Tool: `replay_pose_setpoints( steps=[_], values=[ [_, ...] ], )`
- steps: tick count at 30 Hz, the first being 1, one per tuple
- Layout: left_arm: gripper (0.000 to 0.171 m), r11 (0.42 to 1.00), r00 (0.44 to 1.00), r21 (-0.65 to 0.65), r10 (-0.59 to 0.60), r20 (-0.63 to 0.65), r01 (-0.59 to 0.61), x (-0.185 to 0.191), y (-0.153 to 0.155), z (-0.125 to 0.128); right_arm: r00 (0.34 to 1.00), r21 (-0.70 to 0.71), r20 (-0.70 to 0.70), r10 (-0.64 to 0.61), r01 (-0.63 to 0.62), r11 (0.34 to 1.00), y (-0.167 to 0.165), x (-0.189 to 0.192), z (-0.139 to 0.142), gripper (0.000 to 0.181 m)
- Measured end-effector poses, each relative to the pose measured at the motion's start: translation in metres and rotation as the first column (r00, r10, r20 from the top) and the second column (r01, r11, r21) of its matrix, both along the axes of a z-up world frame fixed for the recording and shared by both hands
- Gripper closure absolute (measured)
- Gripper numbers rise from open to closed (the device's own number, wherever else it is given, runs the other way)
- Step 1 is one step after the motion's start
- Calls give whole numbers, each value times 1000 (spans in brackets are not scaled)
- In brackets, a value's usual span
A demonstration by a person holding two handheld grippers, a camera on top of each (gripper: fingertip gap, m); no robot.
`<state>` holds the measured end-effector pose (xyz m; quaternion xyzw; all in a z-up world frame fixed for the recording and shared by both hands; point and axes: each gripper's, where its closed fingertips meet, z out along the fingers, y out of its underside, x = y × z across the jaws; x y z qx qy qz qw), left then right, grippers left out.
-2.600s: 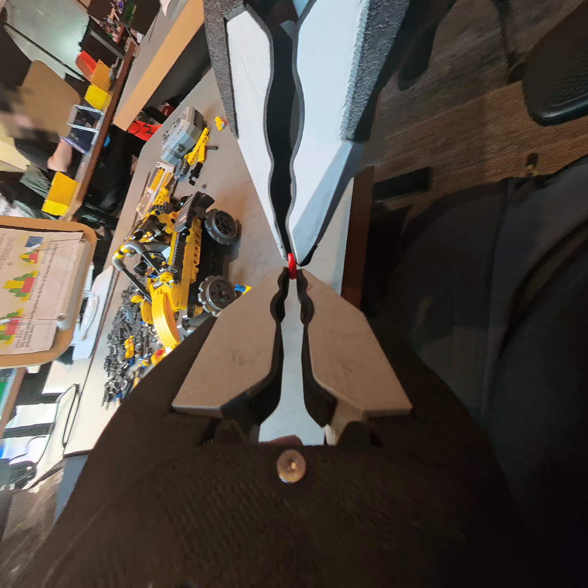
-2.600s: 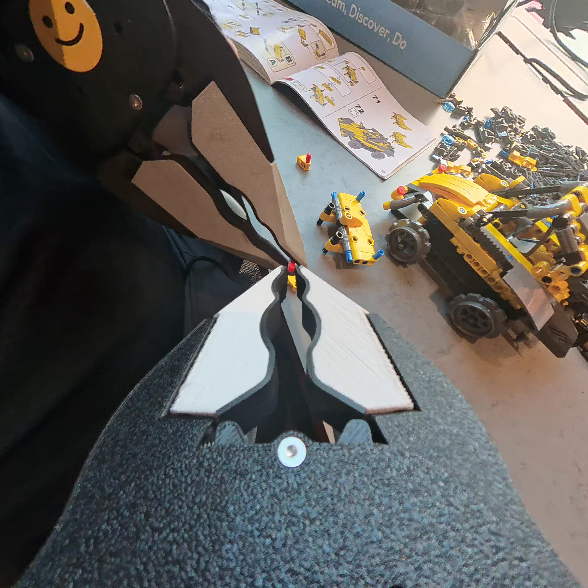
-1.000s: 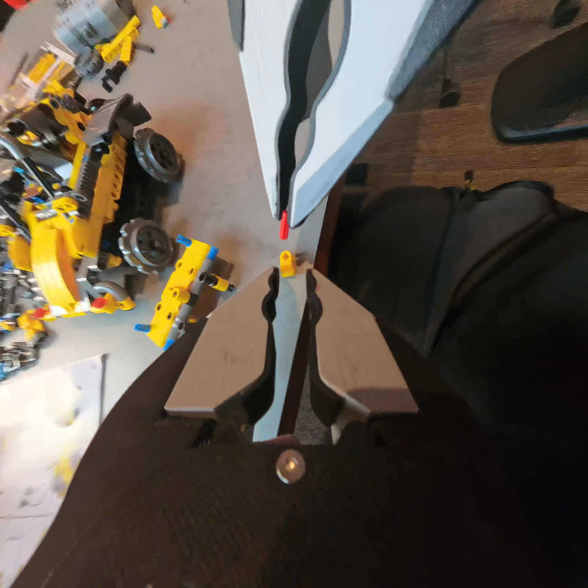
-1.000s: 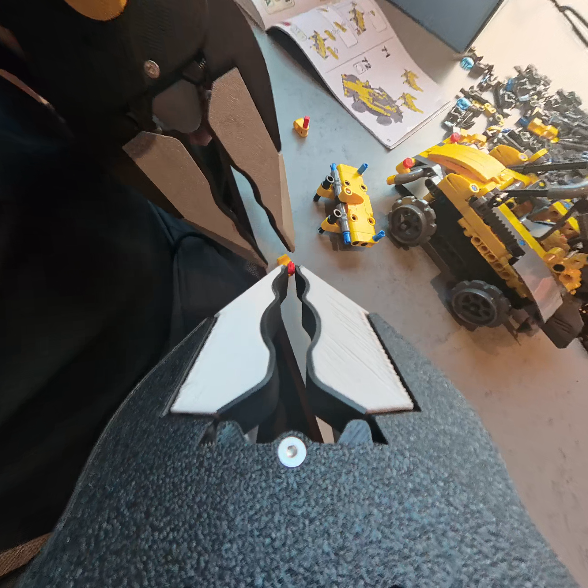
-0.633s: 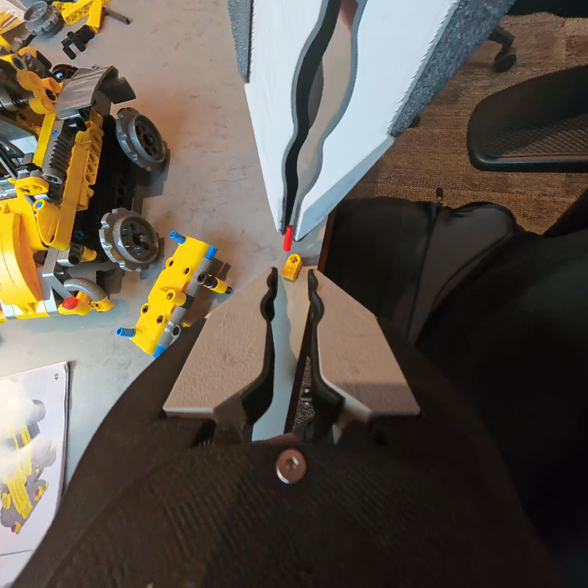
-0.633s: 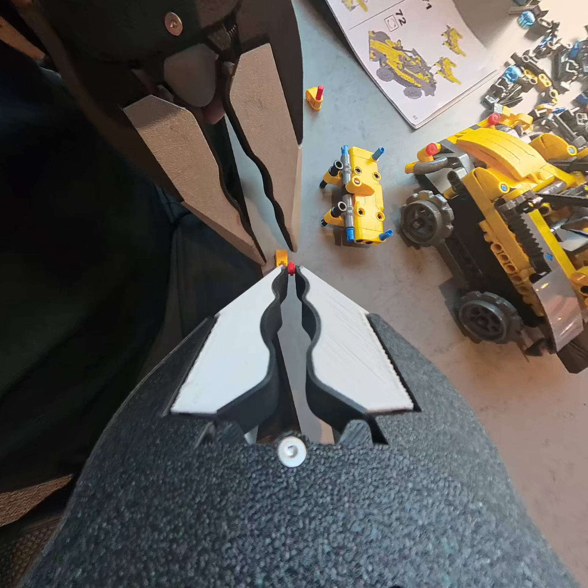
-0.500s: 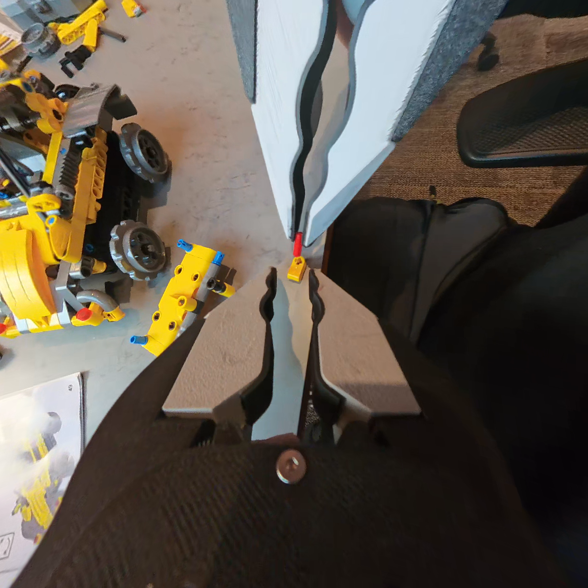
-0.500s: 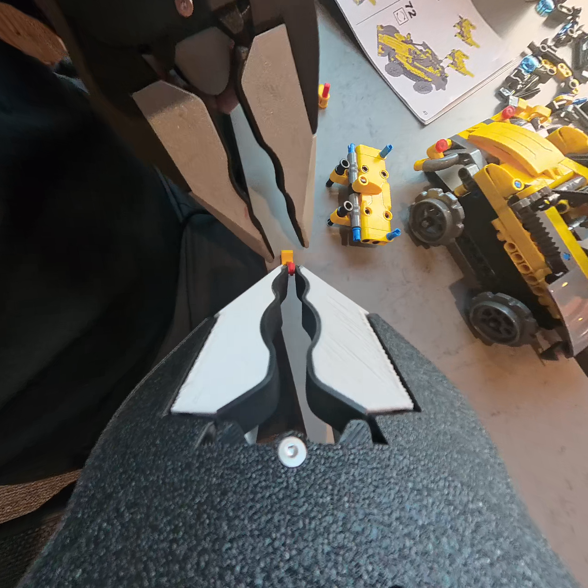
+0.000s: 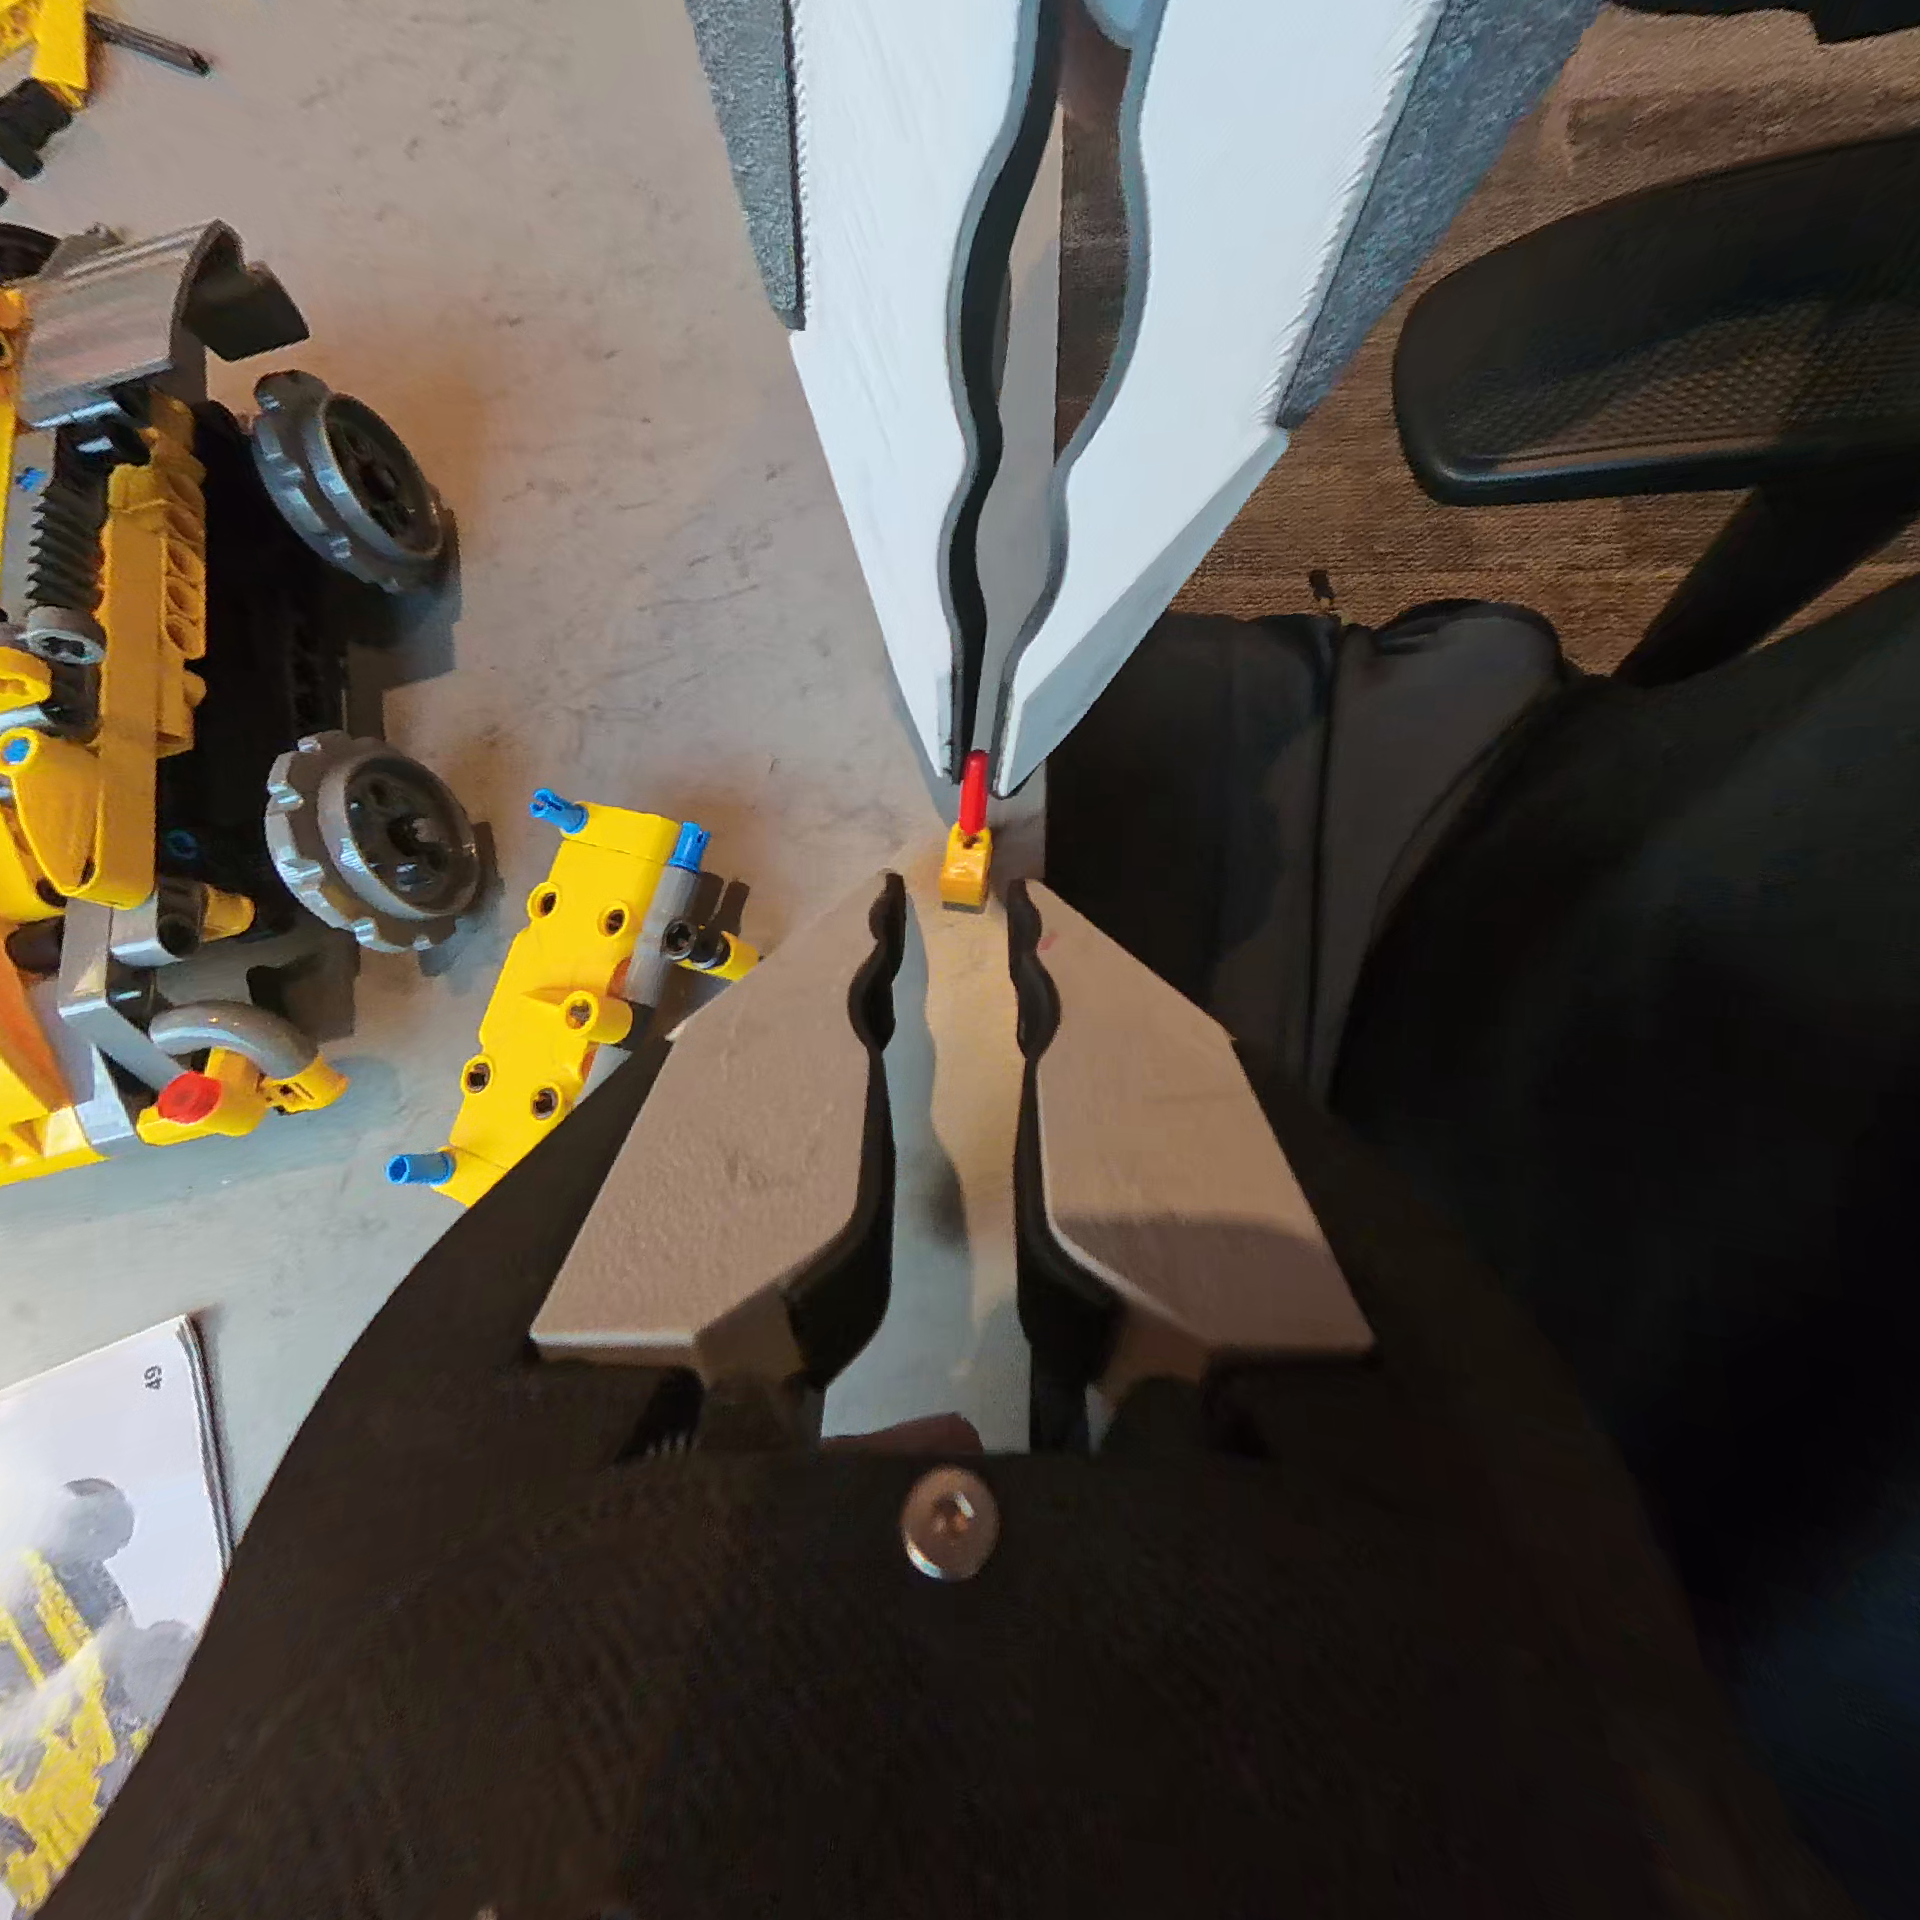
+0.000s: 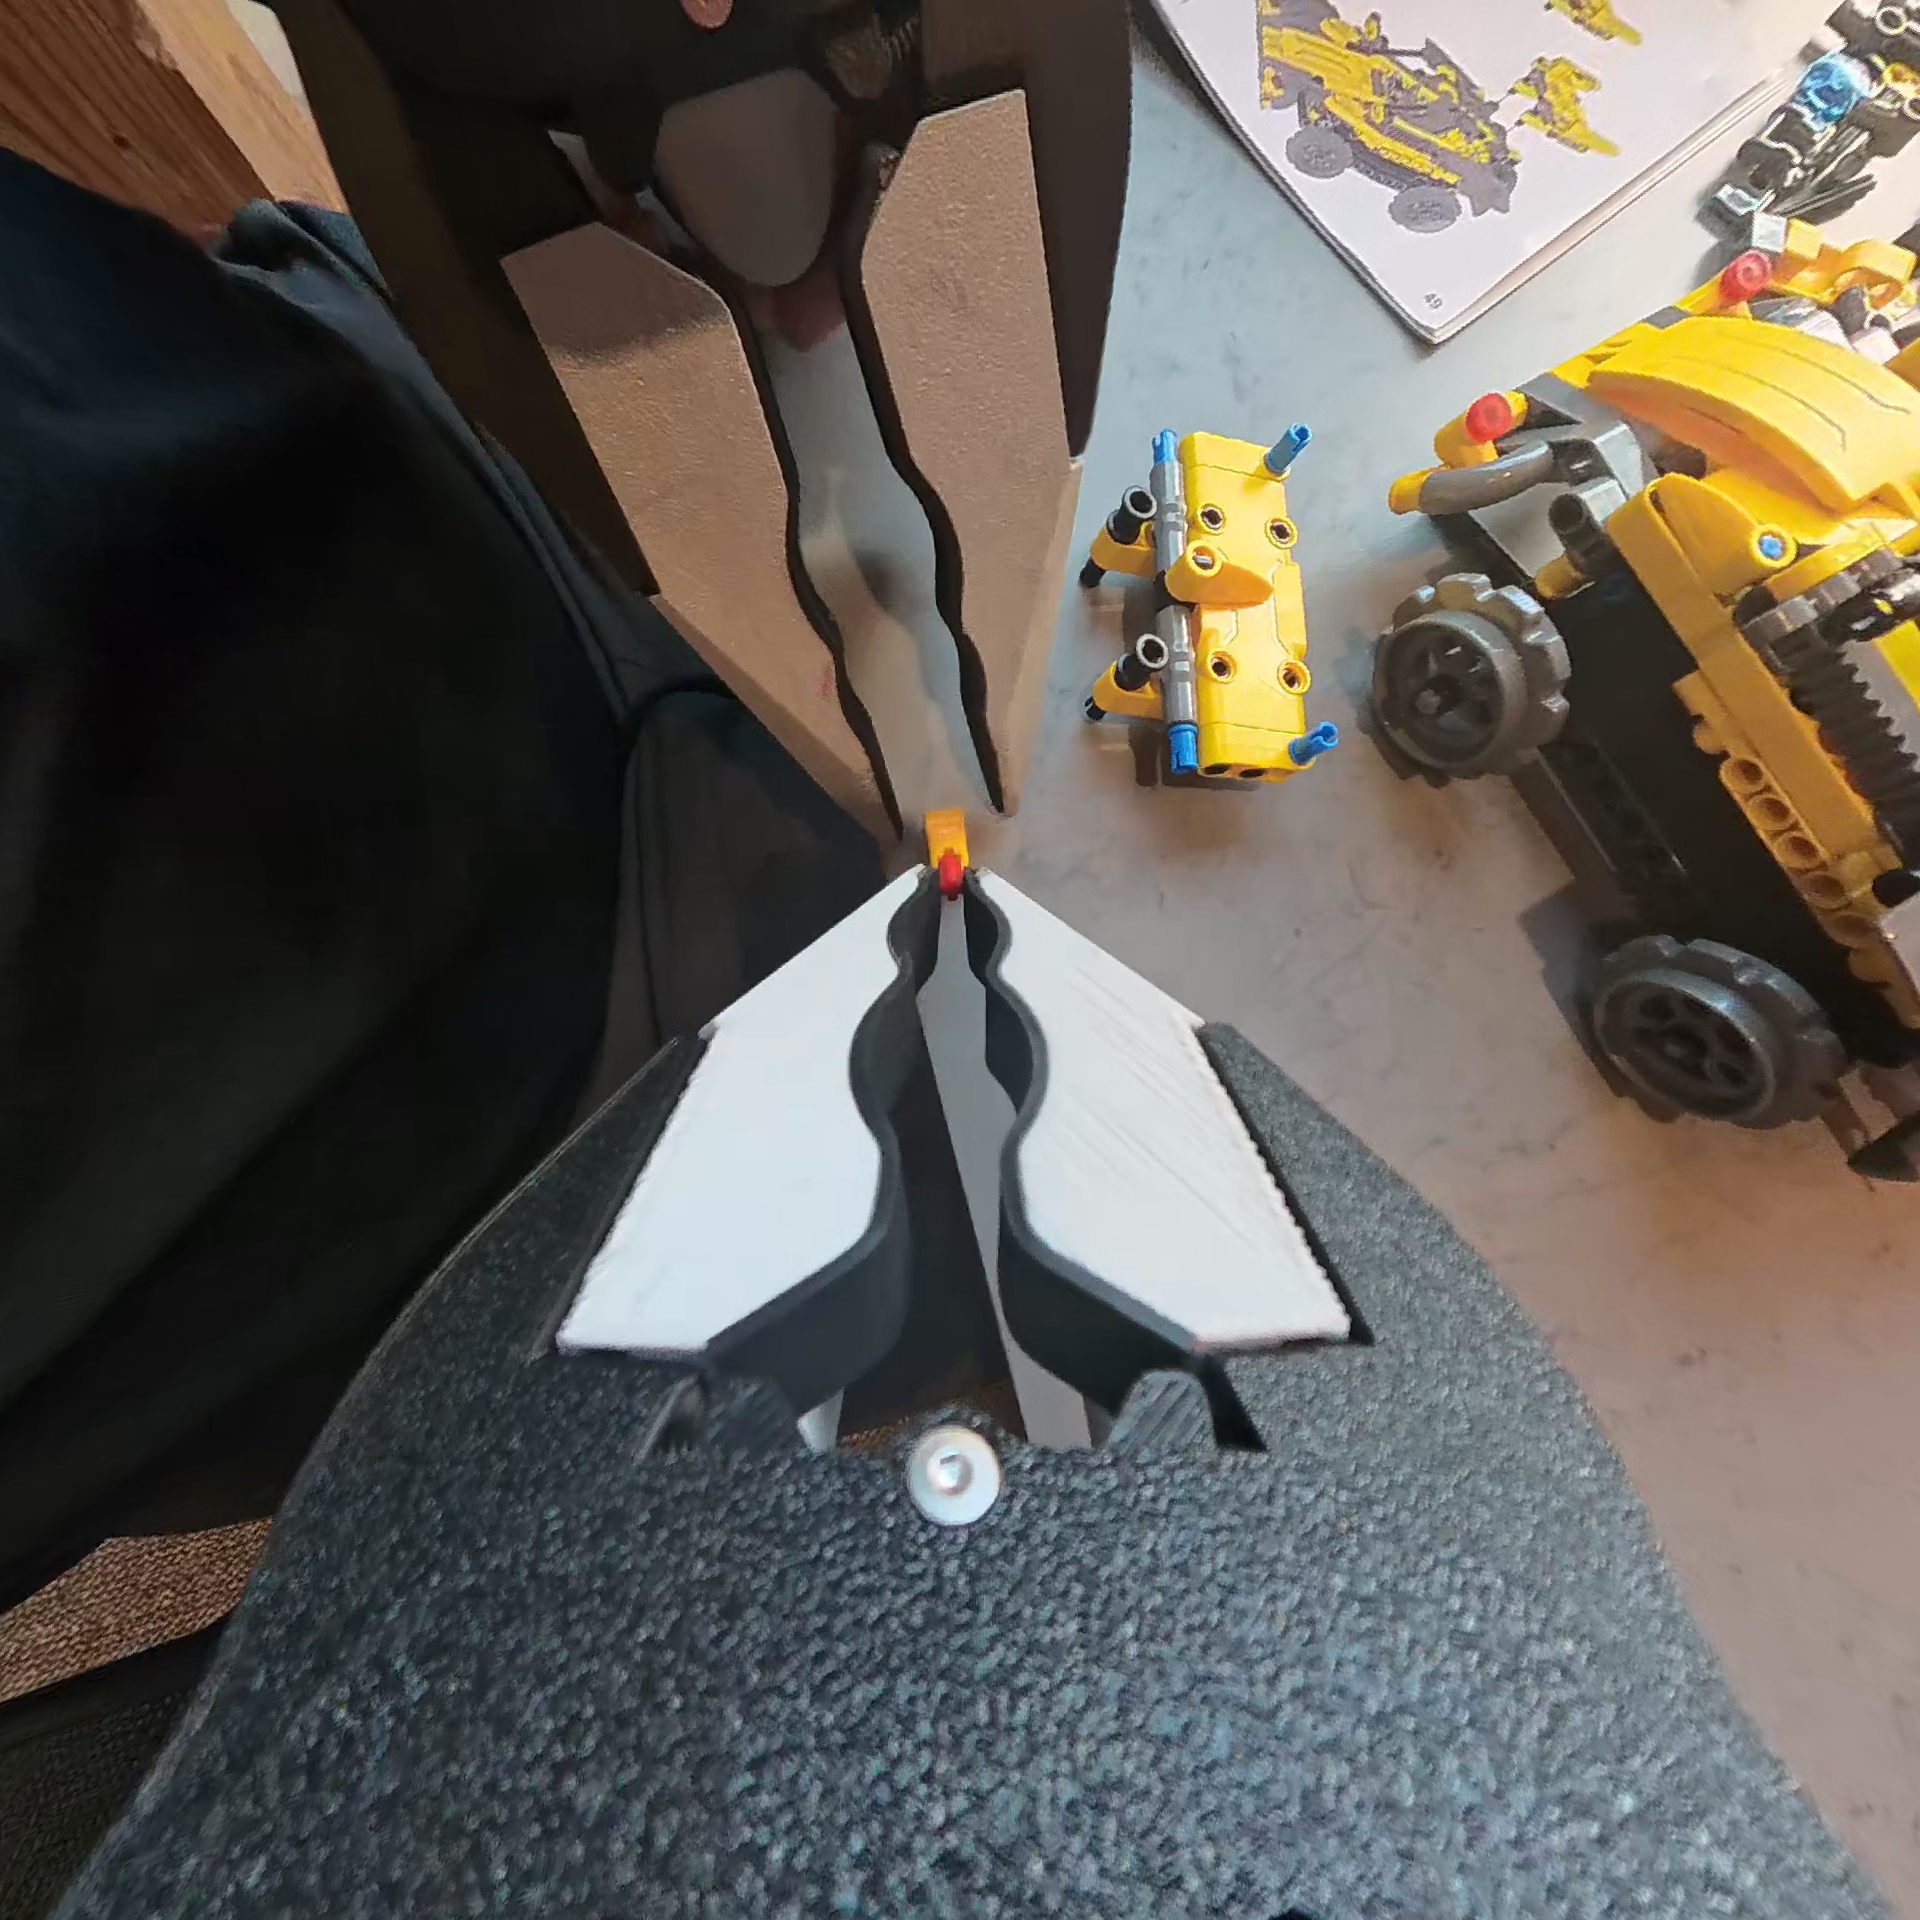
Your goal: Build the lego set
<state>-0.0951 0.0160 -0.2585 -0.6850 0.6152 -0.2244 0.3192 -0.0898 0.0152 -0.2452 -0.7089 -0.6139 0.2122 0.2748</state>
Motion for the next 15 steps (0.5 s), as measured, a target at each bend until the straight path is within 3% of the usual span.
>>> replay_pose_setpoints(
  steps=[6,15],
  values=[
    [167,999,1000,-45,-26,9,26,3,-2,-1,1000,4,19,13,-13,1000,1,0,-1,177],
    [167,997,1000,-68,-24,16,25,8,0,-2,988,43,137,76,-82,996,3,2,1,177]
  ],
)
